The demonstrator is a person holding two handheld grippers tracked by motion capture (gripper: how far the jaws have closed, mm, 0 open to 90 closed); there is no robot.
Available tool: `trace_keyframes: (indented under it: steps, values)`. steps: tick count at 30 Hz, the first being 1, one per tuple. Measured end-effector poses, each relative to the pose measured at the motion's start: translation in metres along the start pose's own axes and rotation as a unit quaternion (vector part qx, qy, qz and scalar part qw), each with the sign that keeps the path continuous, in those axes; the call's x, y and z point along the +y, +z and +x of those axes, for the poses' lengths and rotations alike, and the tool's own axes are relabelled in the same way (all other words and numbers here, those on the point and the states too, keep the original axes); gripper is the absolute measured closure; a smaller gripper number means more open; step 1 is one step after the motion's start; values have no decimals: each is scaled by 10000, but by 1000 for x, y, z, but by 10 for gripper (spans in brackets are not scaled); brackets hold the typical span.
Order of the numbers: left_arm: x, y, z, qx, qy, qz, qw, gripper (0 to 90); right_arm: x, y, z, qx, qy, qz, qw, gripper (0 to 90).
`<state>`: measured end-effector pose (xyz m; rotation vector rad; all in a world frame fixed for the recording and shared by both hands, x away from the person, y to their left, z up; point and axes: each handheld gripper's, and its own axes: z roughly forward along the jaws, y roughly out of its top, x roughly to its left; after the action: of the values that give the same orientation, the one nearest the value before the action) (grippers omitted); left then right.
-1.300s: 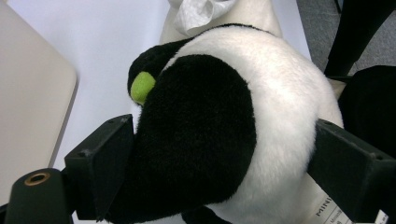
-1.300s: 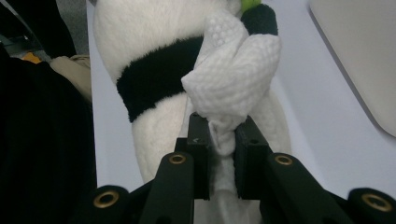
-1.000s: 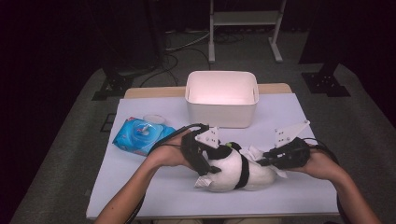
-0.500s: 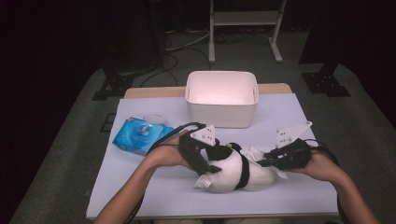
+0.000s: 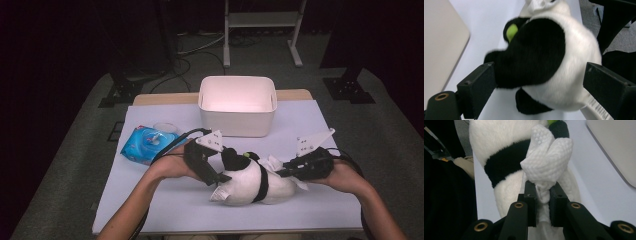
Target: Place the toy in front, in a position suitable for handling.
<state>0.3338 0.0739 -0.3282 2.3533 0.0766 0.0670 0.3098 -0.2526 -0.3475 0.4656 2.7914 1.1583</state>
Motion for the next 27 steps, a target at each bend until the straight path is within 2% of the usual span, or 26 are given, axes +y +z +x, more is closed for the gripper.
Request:
trace_keyframes:
  steps: [7, 9, 10, 11, 12, 16, 21, 22, 24, 27]
  values:
    - [-3, 13, 1, -110, -60, 27, 9999, 101, 1, 0, 2, -9, -66, 2, 10000, 779]
    - [-3, 17, 1, -173, -55, 68, 9998, 101, 4, 0, 4, 5, -131, 22, 9999, 778]
    - [-3, 19, 1, -216, -63, 58, 9997, 102, 10, 0, 6, -35, -267, 117, 9996, 776]
    - [-3, 19, 1, -216, -63, 58, 9997, 104, 10, 0, 6, -35, -267, 117, 9996, 776]
    - [-3, 19, 3, -220, -97, 61, 9997, 105, 16, 0, 7, -71, -367, 179, 9991, 776]
    - [-3, 19, 4, -230, -90, 58, 9997, 105, 22, 3, 6, -66, -410, 288, 9987, 775]
    - [-1, 20, 4, -240, -131, -39, 9996, 104, 34, 14, 12, 90, -571, 297, 9979, 774]
    - [0, 20, 3, -229, -103, 6, 9997, 104, 40, 20, 13, 109, -679, 390, 9969, 770]
    - [0, 19, 4, -166, -89, 86, 9998, 103, 43, 22, 11, 124, -672, 437, 9967, 770]
    - [-1, 18, 5, -145, -141, 14, 9998, 103, 45, 21, 10, 80, -668, 467, 9966, 770]
